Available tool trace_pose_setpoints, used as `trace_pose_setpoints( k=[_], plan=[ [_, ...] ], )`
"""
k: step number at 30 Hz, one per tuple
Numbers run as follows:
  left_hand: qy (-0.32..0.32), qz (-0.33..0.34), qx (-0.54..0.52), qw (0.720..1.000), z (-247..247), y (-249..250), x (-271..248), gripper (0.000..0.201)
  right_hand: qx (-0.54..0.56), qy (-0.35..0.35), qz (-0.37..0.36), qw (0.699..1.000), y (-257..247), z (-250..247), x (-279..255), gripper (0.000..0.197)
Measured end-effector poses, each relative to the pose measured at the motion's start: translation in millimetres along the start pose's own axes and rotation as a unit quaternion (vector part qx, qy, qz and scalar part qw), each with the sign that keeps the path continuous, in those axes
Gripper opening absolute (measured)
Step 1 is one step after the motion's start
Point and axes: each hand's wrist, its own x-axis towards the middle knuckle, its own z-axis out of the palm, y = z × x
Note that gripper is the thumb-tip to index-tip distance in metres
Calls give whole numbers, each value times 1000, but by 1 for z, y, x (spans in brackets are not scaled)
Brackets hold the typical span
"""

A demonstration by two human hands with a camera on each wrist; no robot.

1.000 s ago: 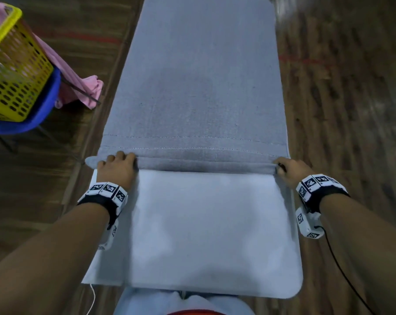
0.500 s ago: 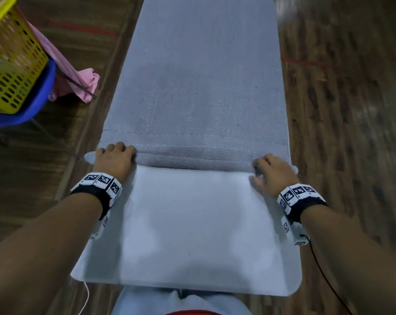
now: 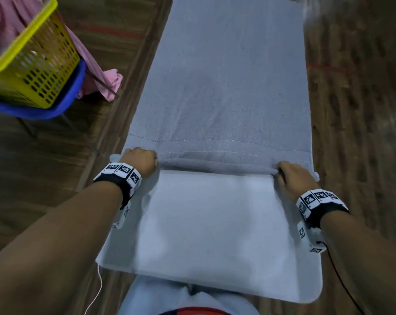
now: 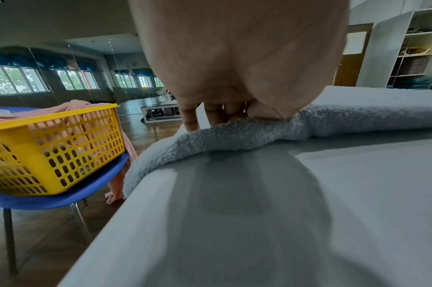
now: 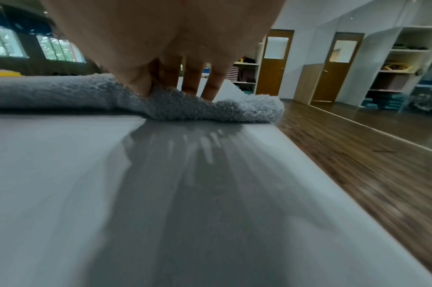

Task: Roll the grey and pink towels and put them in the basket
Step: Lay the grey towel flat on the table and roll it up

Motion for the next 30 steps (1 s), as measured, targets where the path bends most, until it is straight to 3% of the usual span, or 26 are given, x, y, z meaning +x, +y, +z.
trace_pose_setpoints(
  k=[5,6,8,10,12,14,16,21,25,30],
  plan=[
    [-23,-7,-52,998,-6,-4,-5,20,0,-120,90,989,9,-11,4,9],
    [-10,-7,-69,998,-7,-4,-6,14,-19,-114,92,989,7,-12,6,11],
    [34,1,-99,995,-6,-2,-7,11,-63,-35,60,996,-2,-10,7,15],
    [75,21,-115,990,1,-3,-10,17,-74,50,22,996,-19,-3,5,18],
    [90,39,-169,981,10,-7,-19,30,-71,90,-21,993,-43,9,0,14],
    [93,52,-214,971,19,-17,-31,43,-83,68,-71,992,-64,22,-5,14],
    [113,48,-196,973,29,-34,-40,42,-101,46,-84,990,-78,32,-6,17],
    [143,-14,-175,974,37,-80,-37,27,-92,50,-39,994,-89,34,-1,18],
    [155,13,-189,970,32,-108,-24,26,-91,42,-19,995,-93,34,2,18],
    [110,-18,-120,987,24,-130,-12,19,-95,10,15,995,-100,33,8,18]
  ],
)
